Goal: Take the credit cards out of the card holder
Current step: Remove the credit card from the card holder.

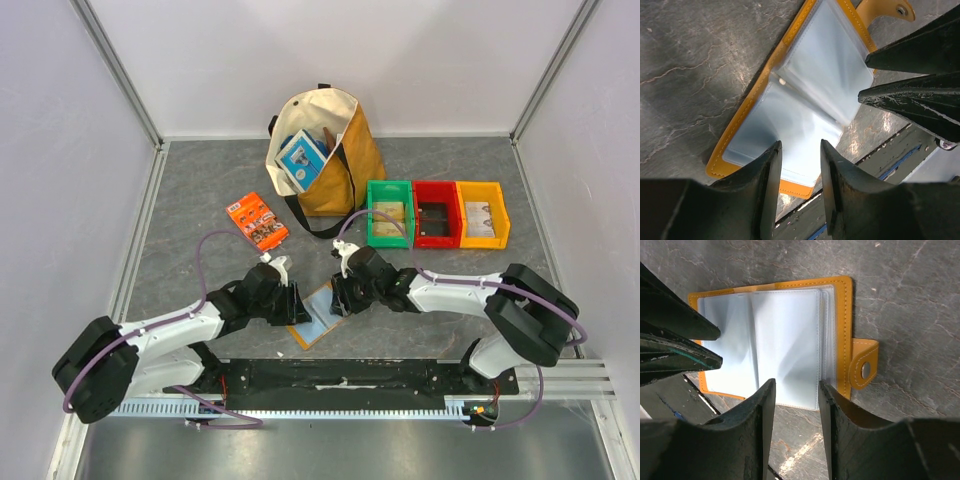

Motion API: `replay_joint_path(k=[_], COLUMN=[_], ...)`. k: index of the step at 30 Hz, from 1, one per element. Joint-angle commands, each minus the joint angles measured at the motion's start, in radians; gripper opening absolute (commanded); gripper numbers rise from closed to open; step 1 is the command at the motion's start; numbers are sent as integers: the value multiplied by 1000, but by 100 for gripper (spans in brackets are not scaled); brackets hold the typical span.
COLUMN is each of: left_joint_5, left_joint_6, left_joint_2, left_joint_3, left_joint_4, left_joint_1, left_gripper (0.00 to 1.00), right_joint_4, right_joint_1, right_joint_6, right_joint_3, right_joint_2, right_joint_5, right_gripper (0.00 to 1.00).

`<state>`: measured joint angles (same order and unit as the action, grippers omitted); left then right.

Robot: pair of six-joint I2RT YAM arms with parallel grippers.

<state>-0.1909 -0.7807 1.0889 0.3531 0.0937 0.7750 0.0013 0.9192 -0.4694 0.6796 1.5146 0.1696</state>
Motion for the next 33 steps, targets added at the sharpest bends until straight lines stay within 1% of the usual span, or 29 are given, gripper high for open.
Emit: replay_joint_path(k=[1,7,11,14,18,21,23,25,26,28,30,32,33], left_joint_5=[16,14,34,54,154,252,301,324,324,306,269,216,196], left_joint_6=[-19,-38,-55,-83,-138,-167,-173,-175,-175,-169,-157,-144,-140], left_joint_2=[16,3,-46,-104,-285,-488,-582,-644,-661,-659,-618,-540,-493], left_joint_3=[-17,-29,-48,-68,-97,-101,-86,-69,-63,-49,-42,-39,-40], left_joint_4=[-28,-46,-55,-54,12,110,190,242,253,253,224,183,158], left_joint_1=[9,10,12,12,12,12,12,12,12,12,12,13,12], left_gripper=[43,43,42,43,47,48,49,50,50,50,50,49,49], right_joint_4=[43,118,158,158,131,102,85,54,25,-56,-115,-156,-173], right_joint_1=[17,33,43,67,116,158,173,176,176,176,175,171,167], right_joint_6=[23,-6,-29,-28,-6,17,26,43,55,74,75,68,68], right_joint_3=[20,31,41,63,106,132,143,158,166,175,178,176,175], right_joint_2=[19,13,-5,-11,22,65,76,72,65,30,0,-11,-8], right_joint_5=[77,185,235,248,252,243,225,199,161,61,-62,-186,-220], right_gripper=[45,40,36,36,36,36,37,39,41,49,55,59,61])
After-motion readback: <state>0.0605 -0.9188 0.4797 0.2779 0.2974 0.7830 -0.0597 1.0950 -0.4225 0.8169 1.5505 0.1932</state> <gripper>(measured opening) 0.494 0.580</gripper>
